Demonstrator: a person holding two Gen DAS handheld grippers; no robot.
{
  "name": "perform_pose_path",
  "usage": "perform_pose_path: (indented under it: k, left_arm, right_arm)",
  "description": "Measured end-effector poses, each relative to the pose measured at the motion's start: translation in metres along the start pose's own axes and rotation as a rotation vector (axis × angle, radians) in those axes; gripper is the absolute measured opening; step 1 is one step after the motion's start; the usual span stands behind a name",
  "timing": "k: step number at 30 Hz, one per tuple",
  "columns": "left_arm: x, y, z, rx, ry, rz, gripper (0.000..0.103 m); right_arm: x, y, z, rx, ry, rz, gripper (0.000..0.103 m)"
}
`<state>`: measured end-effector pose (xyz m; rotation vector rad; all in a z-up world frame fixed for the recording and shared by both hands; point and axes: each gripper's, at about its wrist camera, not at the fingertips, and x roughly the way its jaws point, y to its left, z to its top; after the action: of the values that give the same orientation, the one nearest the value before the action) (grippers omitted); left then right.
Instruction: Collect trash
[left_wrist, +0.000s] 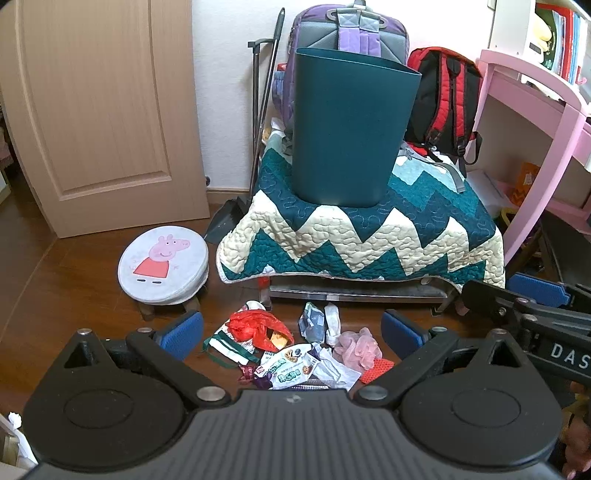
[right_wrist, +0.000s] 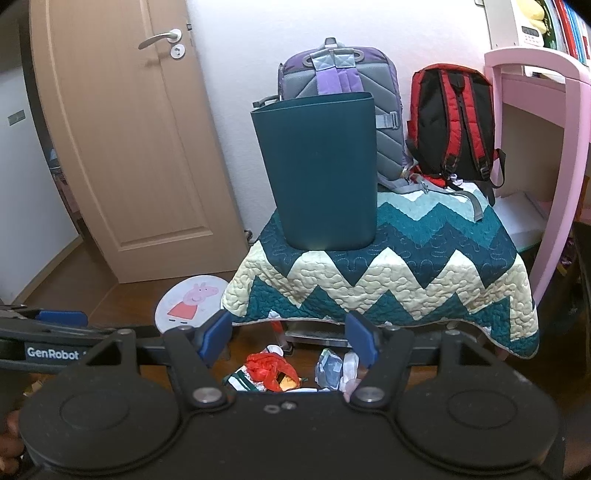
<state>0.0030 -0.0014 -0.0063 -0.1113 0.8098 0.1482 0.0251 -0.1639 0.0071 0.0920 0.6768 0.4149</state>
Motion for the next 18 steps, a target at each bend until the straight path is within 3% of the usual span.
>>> perform_pose_path:
  k: [18]
  left_arm:
    - [-0.0015,0.0021,0.0014,0.010,-0.009,-0.030,0.103]
  right_arm:
    - [-0.0039,0.0042,0.0019,-0.019,-0.014,0.000,0.068]
